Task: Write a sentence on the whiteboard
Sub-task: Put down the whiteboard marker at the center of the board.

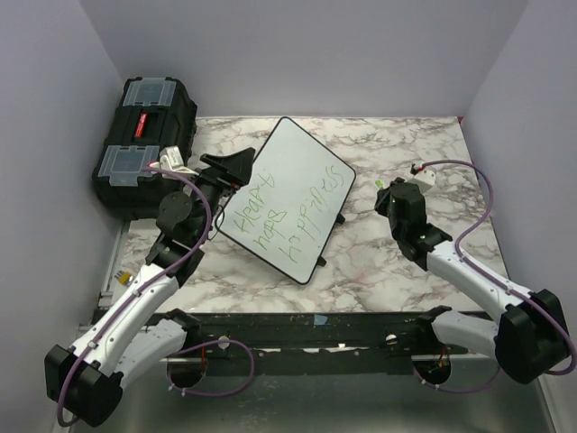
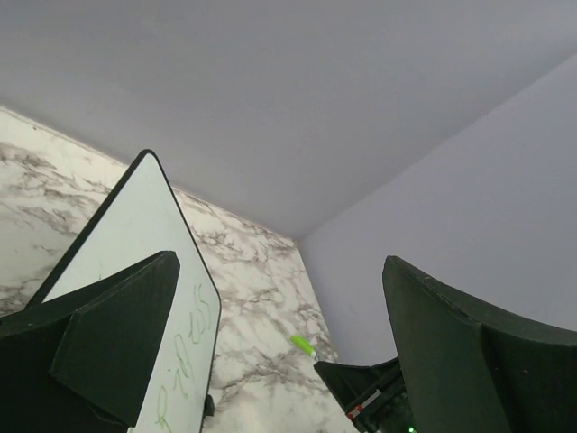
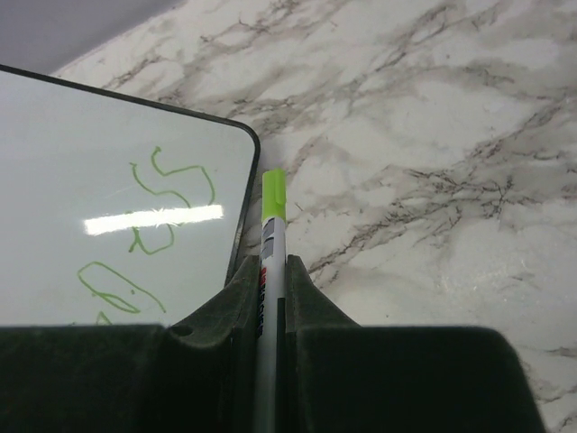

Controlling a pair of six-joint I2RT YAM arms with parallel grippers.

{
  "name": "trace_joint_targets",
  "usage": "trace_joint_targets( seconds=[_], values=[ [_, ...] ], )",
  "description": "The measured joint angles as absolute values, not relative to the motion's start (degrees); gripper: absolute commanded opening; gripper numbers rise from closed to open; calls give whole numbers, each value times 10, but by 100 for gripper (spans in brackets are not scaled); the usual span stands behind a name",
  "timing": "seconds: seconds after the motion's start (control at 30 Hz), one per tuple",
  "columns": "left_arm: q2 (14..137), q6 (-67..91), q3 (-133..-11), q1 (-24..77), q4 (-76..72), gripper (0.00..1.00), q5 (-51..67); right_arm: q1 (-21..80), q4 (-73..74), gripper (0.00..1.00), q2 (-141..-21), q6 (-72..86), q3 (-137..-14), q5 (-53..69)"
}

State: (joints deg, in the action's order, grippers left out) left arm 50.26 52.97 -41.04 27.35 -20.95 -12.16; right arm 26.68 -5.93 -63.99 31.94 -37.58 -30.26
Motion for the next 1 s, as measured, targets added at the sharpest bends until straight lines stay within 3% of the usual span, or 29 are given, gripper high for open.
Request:
trace_joint_targets(
  seconds=[0.4,0.67,0.9,1.0],
  values=[
    [473,439,-410,273,-204,98,-119,179,-45,4,-693,397,-323,-208],
    [467,429,-409,270,-204,98,-119,171,-42,18,-717,423,-314,-180],
    [461,427,-405,269,-199,98,-119,170,-33,40,-720,435,-311,-170],
    [456,426,-403,269,-197,98,-119,169,-31,43,-717,437,-311,-170]
  ],
)
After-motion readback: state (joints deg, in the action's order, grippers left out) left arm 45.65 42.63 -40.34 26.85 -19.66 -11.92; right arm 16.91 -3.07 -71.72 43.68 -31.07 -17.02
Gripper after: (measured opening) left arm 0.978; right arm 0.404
